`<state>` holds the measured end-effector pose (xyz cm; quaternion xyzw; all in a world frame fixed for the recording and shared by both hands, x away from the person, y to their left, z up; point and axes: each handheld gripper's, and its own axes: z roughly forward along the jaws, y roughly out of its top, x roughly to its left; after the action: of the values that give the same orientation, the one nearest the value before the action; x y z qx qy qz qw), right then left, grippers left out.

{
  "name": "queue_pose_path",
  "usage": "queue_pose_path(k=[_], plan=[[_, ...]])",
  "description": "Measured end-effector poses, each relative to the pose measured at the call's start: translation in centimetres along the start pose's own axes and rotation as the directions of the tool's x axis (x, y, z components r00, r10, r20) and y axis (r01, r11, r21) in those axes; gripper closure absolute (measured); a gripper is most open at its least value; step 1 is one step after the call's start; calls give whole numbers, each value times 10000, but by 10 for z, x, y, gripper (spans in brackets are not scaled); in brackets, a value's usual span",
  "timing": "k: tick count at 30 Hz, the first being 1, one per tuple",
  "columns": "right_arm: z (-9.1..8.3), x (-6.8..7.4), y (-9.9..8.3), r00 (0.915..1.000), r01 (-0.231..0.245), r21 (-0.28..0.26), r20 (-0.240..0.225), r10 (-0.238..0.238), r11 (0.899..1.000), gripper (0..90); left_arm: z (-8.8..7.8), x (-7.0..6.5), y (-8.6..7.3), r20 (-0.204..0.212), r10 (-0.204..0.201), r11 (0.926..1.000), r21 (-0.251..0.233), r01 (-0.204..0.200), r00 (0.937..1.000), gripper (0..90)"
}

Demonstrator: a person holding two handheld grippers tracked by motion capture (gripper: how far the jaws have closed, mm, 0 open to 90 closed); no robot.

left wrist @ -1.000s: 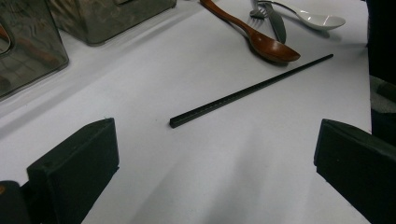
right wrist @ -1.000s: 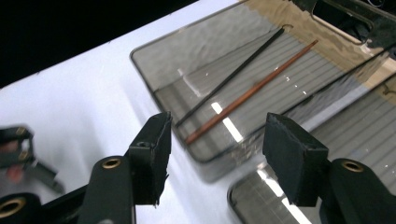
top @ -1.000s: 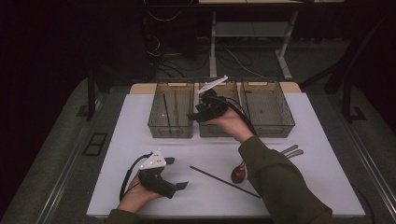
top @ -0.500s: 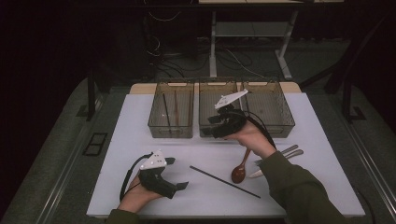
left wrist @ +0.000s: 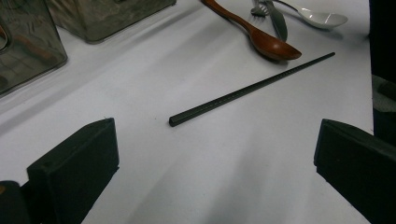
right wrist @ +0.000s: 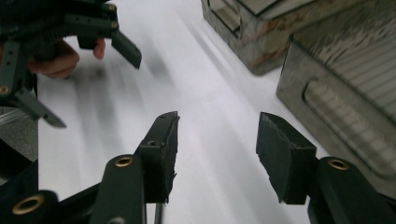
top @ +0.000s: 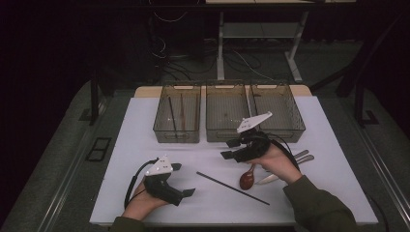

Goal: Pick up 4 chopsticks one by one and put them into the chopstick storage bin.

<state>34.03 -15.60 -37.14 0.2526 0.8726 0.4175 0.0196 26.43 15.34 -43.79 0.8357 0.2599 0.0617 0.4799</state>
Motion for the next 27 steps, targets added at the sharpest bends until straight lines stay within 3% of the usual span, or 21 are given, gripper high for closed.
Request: queue_pose_path(k=[19, 27], plan=[[-15, 25, -51, 9997, 233, 528, 96, -239, 9983, 659, 0, -1, 1, 21, 15, 10000, 28, -15, 10000, 0], [-4, 36, -60, 9989, 461, 1091, -45, -459, 9930, 730, 0, -2, 1, -2, 63, 10000, 42, -63, 10000, 0]])
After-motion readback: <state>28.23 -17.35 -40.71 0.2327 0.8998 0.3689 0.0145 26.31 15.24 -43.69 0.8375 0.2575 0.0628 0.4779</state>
